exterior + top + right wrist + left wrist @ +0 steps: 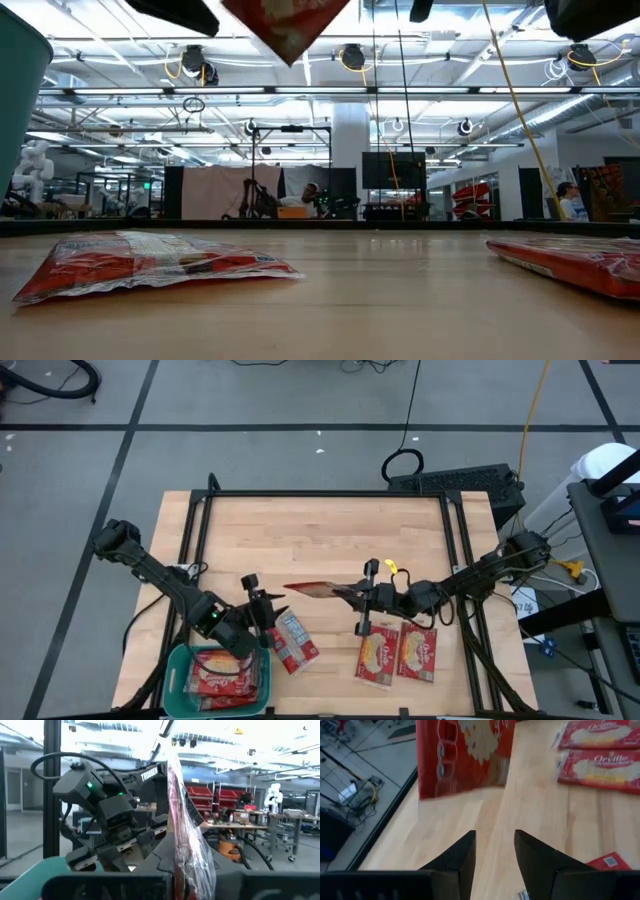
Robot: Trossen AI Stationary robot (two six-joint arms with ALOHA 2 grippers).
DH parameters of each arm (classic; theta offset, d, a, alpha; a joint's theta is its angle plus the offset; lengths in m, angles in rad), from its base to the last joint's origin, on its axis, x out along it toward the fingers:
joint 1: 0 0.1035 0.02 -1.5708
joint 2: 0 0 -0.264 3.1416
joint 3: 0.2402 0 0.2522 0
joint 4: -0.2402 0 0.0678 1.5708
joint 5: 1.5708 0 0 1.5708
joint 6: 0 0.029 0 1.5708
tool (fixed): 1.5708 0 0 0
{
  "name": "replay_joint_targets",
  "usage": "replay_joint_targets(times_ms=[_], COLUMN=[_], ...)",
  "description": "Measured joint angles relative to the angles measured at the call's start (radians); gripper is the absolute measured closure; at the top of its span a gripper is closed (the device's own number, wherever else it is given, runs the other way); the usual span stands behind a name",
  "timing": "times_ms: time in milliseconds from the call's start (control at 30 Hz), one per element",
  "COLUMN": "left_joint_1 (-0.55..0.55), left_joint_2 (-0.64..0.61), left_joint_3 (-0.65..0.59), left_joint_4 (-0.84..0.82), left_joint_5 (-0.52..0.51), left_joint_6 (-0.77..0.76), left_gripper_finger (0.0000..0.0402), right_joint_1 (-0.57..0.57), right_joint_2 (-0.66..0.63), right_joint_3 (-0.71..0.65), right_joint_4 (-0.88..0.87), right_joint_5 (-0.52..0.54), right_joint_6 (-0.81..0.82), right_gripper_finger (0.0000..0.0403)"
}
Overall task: Sort popcorn bags into baskets
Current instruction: Put the red popcorn bag into the blue container
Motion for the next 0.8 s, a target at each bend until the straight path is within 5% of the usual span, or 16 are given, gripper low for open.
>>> replay_joint_targets(times_ms=[233, 467, 800], left_joint_1=[-0.057, -0.087, -0.121], left_joint_2=[-0.091, -0.247, -0.323], left_joint_3=[0.107, 0.132, 0.131], left_joint_4=[-0.093, -0.108, -0.104], left_joint_5=[0.052, 0.065, 0.163], left_joint_6=[0.038, 0.118, 0.170], left_gripper_finger=[0.0273, 0.0272, 0.0203], right_joint_1=[-0.008, -0.024, -0.078], right_joint_2=[0.142, 0.284, 0.401], right_joint_3=[0.009, 0.200, 0.443], right_joint_4=[0.314, 0.309, 0.199], right_joint_5=[-0.114, -0.154, -0.301], right_joint_6=[0.007, -0.005, 0.042], right_gripper_finger=[0.0392, 0.0392, 0.0392])
